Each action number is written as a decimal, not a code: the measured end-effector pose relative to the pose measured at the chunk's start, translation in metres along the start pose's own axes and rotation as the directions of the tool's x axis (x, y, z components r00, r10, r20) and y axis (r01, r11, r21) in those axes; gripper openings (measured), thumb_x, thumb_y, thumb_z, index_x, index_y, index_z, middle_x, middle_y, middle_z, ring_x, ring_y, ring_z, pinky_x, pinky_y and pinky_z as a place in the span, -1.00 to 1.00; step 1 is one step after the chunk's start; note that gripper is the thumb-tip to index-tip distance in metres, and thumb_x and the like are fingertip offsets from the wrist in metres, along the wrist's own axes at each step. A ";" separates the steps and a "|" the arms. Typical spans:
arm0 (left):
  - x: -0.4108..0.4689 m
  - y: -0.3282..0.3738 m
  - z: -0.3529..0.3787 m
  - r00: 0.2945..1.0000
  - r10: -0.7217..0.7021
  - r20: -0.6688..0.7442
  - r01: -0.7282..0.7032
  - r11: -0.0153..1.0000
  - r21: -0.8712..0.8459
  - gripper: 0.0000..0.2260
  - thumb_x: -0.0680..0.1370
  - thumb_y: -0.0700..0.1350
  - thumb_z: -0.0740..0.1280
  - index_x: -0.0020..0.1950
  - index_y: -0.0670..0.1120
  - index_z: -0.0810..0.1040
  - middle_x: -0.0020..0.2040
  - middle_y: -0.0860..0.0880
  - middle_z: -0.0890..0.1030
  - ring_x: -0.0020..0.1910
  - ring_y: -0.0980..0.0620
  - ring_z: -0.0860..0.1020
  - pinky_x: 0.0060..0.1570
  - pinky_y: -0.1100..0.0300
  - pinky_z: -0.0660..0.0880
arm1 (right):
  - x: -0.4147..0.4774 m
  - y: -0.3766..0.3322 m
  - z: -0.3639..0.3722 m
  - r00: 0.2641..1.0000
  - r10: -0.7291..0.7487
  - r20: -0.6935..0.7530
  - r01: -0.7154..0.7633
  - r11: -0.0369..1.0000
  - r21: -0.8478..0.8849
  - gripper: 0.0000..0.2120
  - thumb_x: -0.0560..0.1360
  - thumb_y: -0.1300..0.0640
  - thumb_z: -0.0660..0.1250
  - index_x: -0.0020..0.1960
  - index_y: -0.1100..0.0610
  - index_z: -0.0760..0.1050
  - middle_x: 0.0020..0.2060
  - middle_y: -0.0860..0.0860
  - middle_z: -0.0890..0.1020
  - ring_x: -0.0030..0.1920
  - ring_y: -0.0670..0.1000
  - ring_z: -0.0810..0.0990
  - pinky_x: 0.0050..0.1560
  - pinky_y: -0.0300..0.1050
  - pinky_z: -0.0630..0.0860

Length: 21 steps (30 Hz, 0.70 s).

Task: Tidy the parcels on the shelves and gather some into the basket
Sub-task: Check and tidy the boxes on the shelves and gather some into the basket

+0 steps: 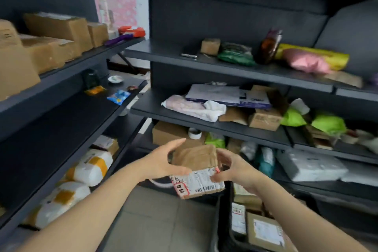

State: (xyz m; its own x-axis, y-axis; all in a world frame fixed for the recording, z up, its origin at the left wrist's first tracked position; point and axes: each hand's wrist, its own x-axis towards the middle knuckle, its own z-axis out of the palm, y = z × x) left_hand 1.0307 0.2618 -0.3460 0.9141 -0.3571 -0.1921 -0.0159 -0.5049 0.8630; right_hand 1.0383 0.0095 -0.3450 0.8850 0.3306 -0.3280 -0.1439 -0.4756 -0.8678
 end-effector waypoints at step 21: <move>0.170 0.186 0.337 0.994 0.077 0.078 -0.068 0.991 -0.111 -0.21 0.36 -0.08 0.53 0.49 -0.02 0.20 0.31 0.05 0.49 0.24 0.11 0.50 0.19 0.12 0.49 | -0.172 0.205 -0.293 0.918 0.044 -0.394 0.031 0.983 0.180 -0.15 0.41 0.05 0.47 0.52 -0.14 0.03 0.48 0.00 0.25 0.45 0.03 0.27 0.40 0.05 0.30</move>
State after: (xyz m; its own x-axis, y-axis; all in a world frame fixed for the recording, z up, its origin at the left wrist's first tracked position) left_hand 1.0463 -0.1580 -0.3752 0.8756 -0.4554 -0.1611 -0.0330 -0.3891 0.9206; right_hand 0.9861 -0.3841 -0.3569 0.9807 -0.0388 -0.1918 -0.1943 -0.3105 -0.9305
